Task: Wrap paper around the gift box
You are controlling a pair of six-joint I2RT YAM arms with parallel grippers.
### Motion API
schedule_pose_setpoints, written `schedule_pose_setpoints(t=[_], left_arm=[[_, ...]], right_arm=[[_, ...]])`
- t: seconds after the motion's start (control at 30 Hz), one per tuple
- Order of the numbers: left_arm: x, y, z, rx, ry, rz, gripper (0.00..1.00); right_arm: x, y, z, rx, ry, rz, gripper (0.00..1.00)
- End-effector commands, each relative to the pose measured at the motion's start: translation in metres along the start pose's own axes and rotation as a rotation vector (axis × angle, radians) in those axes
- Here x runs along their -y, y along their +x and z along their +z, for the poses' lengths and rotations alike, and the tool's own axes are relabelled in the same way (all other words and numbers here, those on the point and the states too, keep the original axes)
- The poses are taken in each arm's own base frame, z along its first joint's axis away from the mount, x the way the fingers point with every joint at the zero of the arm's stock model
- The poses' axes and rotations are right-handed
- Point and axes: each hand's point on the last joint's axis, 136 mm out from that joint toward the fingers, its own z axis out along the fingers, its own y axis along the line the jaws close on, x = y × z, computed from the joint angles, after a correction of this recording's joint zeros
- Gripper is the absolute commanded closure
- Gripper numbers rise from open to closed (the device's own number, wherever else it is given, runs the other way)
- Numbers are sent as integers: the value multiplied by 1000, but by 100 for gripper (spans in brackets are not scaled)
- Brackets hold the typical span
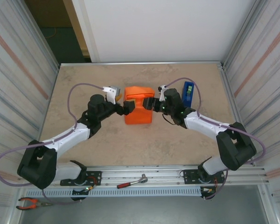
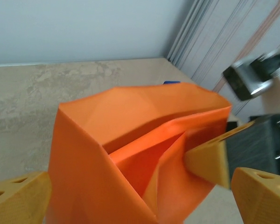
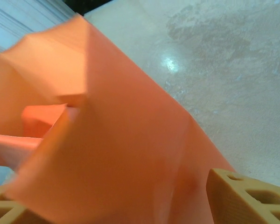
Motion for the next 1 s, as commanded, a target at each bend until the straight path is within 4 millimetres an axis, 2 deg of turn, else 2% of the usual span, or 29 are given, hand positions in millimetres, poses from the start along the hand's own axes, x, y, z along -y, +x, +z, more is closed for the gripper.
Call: schedule_pose_setpoints(t=[0.0,0.27,0.47,0.63,0.73,0.97], left_arm=[[-6,5,4,-4,-29,30,1],[-15,2,22,-9,-55,35,1],[-39,7,33,-16,-172,30,7],[-53,13,33,-21,-242,25,16],[-53,14,30,-19,-249,31,17],[-55,-1,23,2,-287,61,14]], right_arm=[[-27,-26,-16,58,-44,-63,25],[-22,-30,-14,65,-21,-88,25],[-13,-26,-1,67,-3,-104,25],[-2,-26,17,77,22,-140,26],[9,-20,26,60,54,-141,28],[18,-5,21,51,61,-115,31]])
